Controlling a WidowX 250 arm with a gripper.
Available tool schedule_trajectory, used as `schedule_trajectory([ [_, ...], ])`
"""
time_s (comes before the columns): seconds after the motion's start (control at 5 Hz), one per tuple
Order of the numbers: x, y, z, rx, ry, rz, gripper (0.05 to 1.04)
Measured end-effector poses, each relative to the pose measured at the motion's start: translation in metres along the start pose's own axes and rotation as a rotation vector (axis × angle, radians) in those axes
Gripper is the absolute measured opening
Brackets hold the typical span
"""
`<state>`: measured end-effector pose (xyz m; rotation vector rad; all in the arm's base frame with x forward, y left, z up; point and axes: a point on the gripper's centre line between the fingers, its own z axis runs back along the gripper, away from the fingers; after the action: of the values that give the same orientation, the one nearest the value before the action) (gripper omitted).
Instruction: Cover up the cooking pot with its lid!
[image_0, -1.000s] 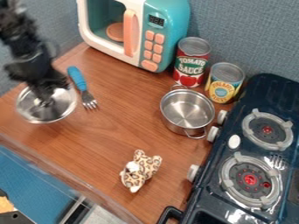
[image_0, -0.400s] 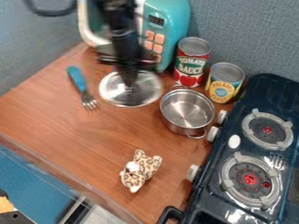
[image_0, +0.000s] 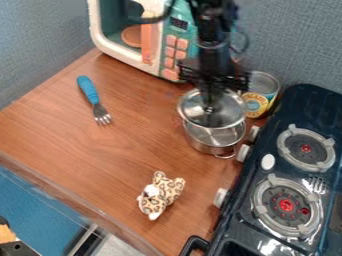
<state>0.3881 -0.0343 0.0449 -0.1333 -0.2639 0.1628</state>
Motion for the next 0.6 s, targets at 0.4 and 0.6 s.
schedule_trajectory([
  [0.4, 0.005, -0.001, -0.027, 0.042, 0.016, -0.014, 0.052],
  [0.6, 0.008, 0.0, -0.033, 0.05, 0.011, -0.02, 0.052],
])
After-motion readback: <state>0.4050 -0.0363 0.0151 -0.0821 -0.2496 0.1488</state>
